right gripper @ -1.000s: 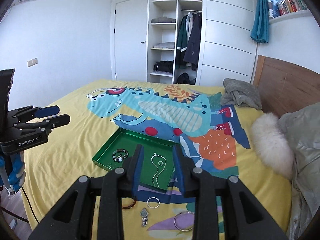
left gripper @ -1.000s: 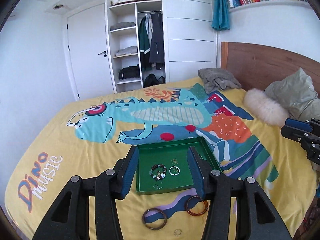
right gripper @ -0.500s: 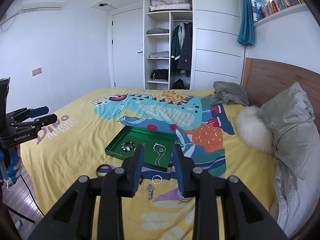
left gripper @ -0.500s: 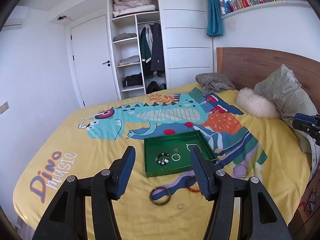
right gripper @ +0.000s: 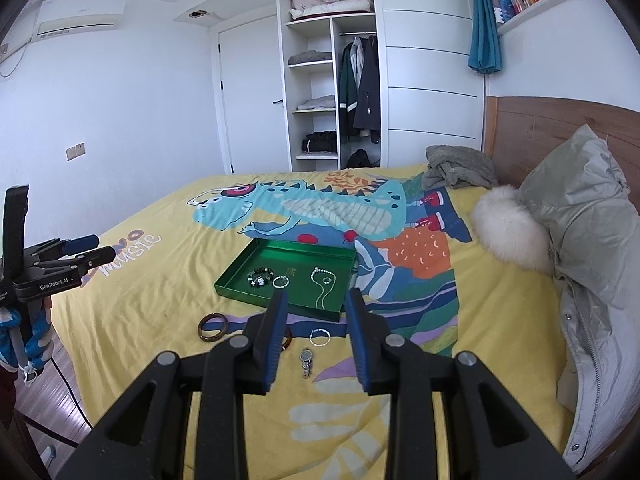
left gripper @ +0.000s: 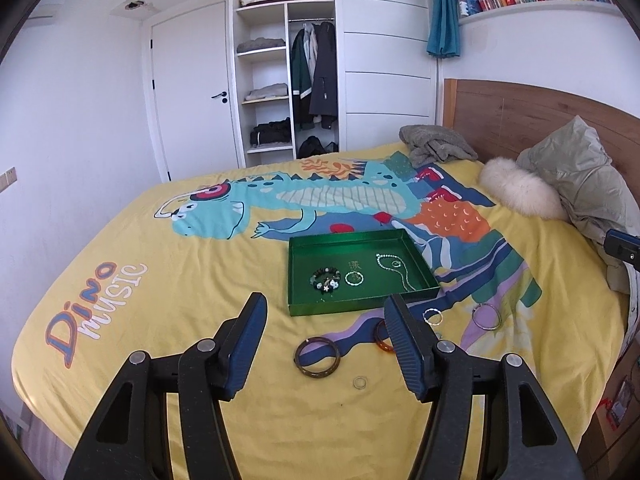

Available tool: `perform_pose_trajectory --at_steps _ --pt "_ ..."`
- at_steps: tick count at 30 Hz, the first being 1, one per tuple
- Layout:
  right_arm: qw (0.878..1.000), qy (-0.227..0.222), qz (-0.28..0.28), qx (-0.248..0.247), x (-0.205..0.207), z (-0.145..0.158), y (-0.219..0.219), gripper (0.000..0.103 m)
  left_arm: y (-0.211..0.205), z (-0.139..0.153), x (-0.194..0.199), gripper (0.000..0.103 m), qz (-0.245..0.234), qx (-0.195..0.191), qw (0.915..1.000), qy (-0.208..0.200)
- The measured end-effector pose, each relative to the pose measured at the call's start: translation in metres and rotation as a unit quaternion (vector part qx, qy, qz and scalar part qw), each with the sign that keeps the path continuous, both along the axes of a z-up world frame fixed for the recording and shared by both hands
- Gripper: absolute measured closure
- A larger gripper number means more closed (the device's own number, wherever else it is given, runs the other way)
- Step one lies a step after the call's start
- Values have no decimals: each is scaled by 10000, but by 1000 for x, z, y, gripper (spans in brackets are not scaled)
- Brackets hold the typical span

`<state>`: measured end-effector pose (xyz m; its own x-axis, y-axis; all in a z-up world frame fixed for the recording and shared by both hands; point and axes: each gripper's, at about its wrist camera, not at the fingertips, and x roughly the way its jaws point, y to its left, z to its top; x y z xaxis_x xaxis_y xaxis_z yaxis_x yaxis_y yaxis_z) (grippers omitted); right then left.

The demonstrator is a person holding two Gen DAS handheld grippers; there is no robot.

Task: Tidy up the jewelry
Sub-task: 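Withdraw both tools from the tray toward the remaining rings, then grasp the small silver ring with the left tool while the right tool grasps the large plain silver hoop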

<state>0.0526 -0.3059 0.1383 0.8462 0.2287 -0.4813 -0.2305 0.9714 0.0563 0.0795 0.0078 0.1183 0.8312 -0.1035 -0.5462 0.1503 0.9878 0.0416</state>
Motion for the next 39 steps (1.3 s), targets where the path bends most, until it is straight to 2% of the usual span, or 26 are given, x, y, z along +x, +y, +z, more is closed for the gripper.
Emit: perform_pose_trajectory --at_steps 12,19,23,28,33,39 --pt "9972 733 7 175 46 -85 -19 74 -14 -97 27 43 -255 34 9977 627" --pt "9927 1164 12 319 80 -134 -26 74 -21 -154 47 43 -413 -22 9929 1112" --pt "9893 1419 1 353 100 -163 -29 74 -29 -182 60 43 -503 77 9897 1341" --pt "9850 1672 -4 438 125 -192 -33 74 -38 -206 79 46 -576 167 9856 1580" --pt "9815 1864 55 426 145 -214 -31 74 -43 -227 94 54 -592 193 9812 1827" --pt "9774 2086 79 334 165 -236 -29 74 -43 -241 106 60 -570 114 9776 2024"
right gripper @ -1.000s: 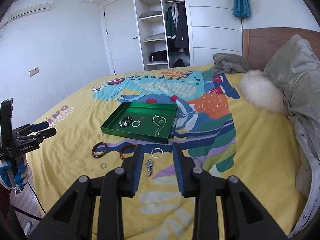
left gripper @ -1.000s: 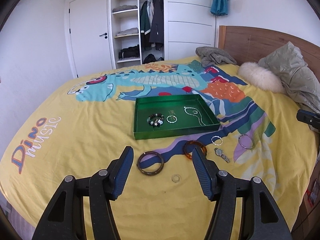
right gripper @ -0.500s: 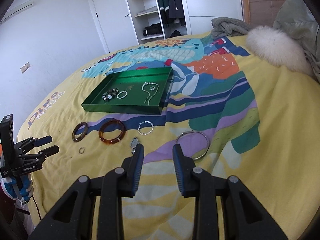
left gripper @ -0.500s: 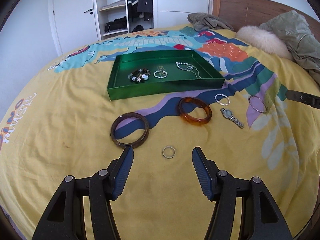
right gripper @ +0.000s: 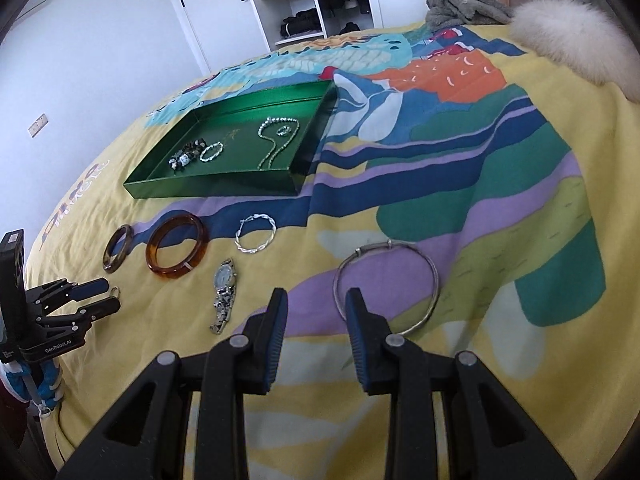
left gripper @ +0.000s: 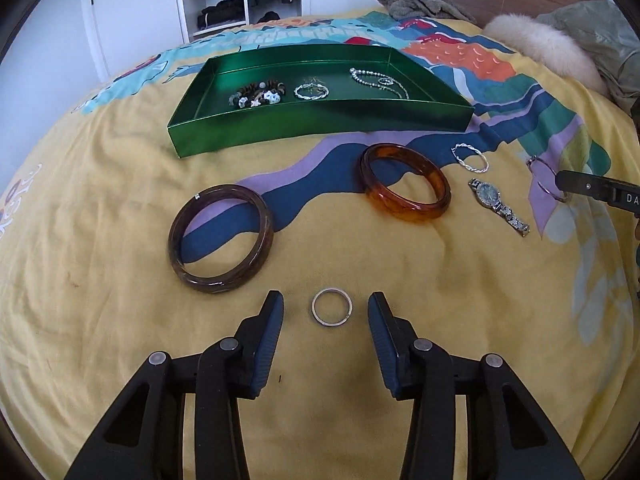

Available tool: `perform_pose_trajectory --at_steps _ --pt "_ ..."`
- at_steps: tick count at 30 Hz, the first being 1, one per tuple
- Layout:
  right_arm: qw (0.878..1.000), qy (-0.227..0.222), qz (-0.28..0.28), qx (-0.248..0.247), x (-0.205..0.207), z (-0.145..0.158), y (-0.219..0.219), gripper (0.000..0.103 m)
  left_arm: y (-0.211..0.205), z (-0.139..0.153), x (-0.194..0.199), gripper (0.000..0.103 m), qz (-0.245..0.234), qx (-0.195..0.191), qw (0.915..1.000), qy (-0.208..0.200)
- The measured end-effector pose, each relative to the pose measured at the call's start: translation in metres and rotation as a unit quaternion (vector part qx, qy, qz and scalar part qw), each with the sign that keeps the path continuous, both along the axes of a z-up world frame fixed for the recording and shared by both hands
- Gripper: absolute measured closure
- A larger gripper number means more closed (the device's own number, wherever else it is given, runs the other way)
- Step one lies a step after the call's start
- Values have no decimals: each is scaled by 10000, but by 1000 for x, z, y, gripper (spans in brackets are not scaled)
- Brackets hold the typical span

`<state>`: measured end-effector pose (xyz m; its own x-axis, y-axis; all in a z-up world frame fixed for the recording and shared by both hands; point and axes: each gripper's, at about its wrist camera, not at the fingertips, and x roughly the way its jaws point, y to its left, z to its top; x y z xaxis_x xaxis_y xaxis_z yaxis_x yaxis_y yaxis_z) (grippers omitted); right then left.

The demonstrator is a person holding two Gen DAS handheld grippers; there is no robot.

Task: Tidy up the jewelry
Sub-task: 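Grasp the small silver ring with the left tool while the right tool grasps the large plain silver hoop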

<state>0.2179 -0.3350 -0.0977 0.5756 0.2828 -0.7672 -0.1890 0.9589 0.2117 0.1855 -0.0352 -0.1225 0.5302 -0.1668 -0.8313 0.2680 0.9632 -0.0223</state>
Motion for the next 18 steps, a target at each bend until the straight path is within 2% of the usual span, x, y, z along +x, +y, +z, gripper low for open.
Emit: perform_pose_trajectory --at_steps 10,18 --pt "9994 289 102 -132 24 -23 3 75 -3 -10 5 62 -23 -32 10000 43" --pt "9963 714 360 -310 40 -37 11 76 0 -14 6 65 -4 -206 9998 49"
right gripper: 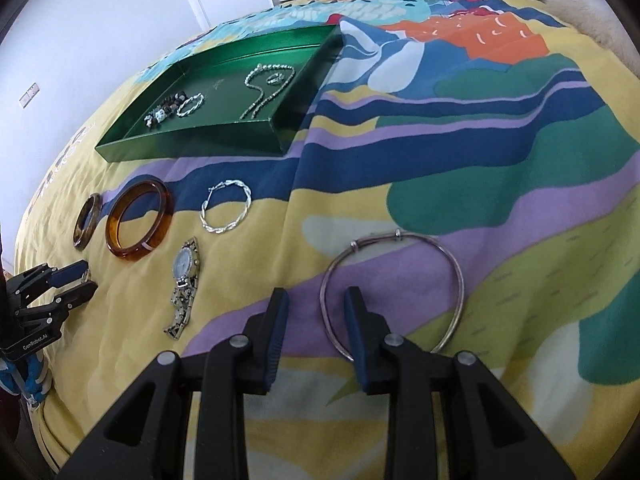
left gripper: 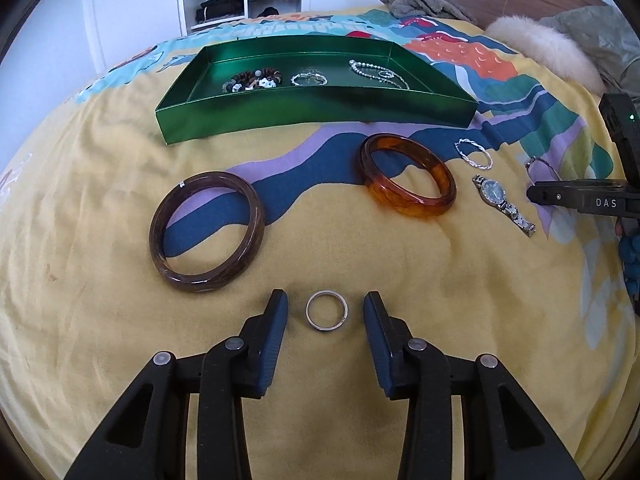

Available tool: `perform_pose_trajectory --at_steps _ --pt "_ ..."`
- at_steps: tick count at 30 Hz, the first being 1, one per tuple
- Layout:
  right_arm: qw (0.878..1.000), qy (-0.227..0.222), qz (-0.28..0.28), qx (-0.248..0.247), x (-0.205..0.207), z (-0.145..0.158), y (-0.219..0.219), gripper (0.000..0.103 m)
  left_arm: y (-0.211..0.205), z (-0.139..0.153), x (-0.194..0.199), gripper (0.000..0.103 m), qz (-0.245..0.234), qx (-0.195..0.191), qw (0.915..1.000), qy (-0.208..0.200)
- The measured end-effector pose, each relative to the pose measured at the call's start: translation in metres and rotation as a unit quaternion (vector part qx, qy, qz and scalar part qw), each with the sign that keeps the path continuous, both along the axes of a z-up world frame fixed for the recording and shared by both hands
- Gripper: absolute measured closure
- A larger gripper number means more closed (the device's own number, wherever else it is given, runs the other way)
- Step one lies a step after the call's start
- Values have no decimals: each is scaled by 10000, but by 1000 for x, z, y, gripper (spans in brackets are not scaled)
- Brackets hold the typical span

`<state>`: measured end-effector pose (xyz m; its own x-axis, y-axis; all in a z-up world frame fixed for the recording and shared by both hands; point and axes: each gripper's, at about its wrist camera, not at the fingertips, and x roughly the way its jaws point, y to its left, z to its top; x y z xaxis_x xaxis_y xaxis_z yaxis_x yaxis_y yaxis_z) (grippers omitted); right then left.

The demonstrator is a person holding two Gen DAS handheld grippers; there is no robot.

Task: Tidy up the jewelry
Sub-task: 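Grasp the small silver ring with the left tool while the right tool grasps the large plain silver hoop, then carry the ring and hoop over the green tray and open both tools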

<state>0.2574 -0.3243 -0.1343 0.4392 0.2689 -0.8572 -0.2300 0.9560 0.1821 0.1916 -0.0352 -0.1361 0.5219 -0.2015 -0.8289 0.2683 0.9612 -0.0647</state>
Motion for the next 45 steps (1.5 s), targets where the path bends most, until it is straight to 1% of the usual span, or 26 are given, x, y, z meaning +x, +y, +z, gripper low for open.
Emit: perform_pose_trajectory --at_steps 3,5,8,11,14,21,26,34,39,45 --pt "9998 102 129 -79 3 -1 3 83 1 0 0 68 -4 -53 10000 -15" --pt "9997 140 163 -86 5 -1 5 92 3 1 -1 73 -10 -108 9999 -18" --pt "9998 139 162 26 4 -1 5 97 4 2 -1 82 -19 -152 9999 -9" --pt "9996 86 60 243 -1 -1 0 99 1 3 -3 83 -53 -107 9999 -19" --pt "9991 30 -3 429 -11 1 -6 99 -1 5 -5 83 -58 -57 10000 -48" --pt "9953 -265 -105 924 -44 14 -10 100 -1 15 -16 83 -27 -74 9999 -123" --pt "9922 -447 -129 1159 -68 28 -5 100 1 27 -29 83 17 -138 9997 -205" --pt "9827 -608 -272 1728 -112 45 3 100 8 51 -57 83 65 -235 9988 -420" --pt "9771 -749 -307 1967 -136 59 9 100 14 66 -76 83 113 -335 9978 -557" --pt "9723 -960 -223 2120 -156 81 22 100 21 80 -93 83 185 -483 9964 -677"
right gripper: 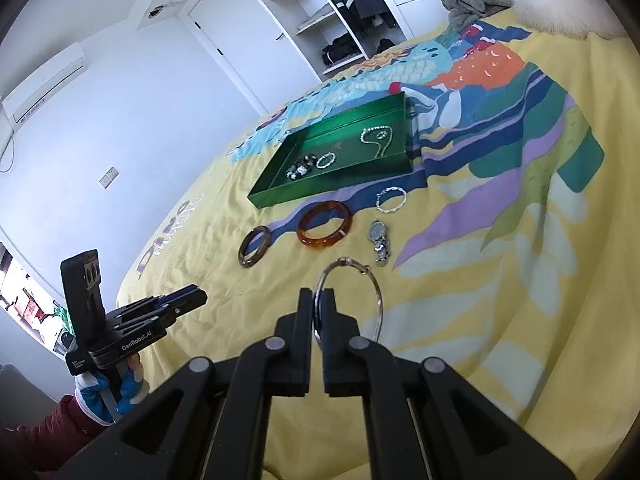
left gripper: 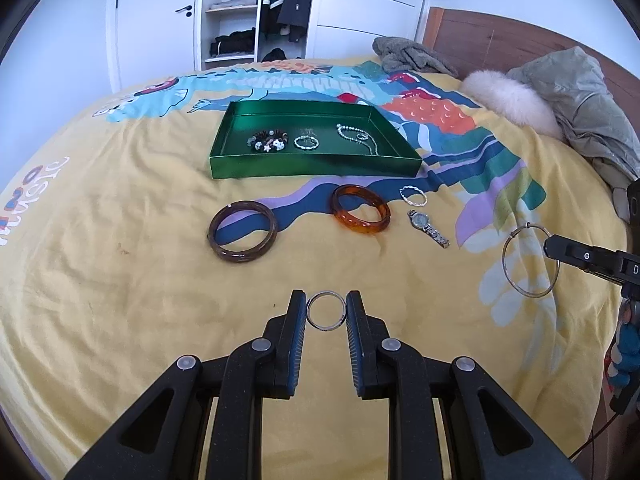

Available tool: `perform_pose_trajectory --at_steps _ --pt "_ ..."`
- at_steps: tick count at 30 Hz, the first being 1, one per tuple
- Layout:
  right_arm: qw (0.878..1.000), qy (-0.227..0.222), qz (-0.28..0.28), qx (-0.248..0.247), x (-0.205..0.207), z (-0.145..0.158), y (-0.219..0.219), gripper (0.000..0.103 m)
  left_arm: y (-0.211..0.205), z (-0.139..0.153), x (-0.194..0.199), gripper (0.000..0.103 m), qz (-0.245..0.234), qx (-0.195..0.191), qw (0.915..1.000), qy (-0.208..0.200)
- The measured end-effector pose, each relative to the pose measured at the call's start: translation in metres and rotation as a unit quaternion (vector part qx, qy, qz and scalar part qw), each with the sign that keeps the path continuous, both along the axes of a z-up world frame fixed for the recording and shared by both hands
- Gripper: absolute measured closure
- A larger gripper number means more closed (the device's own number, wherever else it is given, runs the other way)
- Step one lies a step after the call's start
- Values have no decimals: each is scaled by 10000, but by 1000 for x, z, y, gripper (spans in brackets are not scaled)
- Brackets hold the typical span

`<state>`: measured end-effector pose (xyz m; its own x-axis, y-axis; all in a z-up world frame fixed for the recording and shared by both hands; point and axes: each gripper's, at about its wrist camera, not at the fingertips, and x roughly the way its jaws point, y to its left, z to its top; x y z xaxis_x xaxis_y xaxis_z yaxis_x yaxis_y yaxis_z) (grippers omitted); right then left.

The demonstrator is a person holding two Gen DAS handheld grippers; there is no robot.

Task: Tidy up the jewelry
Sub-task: 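Carry the ring and hoop over the green tray and open both tools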

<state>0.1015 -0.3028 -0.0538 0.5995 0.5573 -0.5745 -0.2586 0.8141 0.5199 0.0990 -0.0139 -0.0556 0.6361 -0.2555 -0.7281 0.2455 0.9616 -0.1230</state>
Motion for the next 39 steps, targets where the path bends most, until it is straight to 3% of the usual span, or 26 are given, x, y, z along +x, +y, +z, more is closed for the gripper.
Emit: perform_pose_trajectory --at_steps 12,19,24,29,39 --pt "9992 -368 22 150 11 45 11 100 3 47 24 83 31 -238 9991 -347" --pt "9976 -685 -30 -71 59 88 20 100 -3 88 81 83 31 -196 9977 -648" --pt "9965 -802 -119 -180 111 105 27 100 -5 102 137 83 108 -98 9974 -706" --pt "9974 -692 -128 -168 167 91 33 100 -7 91 200 83 187 109 9982 -563" --pt "9990 -185 -187 -351 255 21 36 100 -18 36 317 83 396 461 9981 -38"
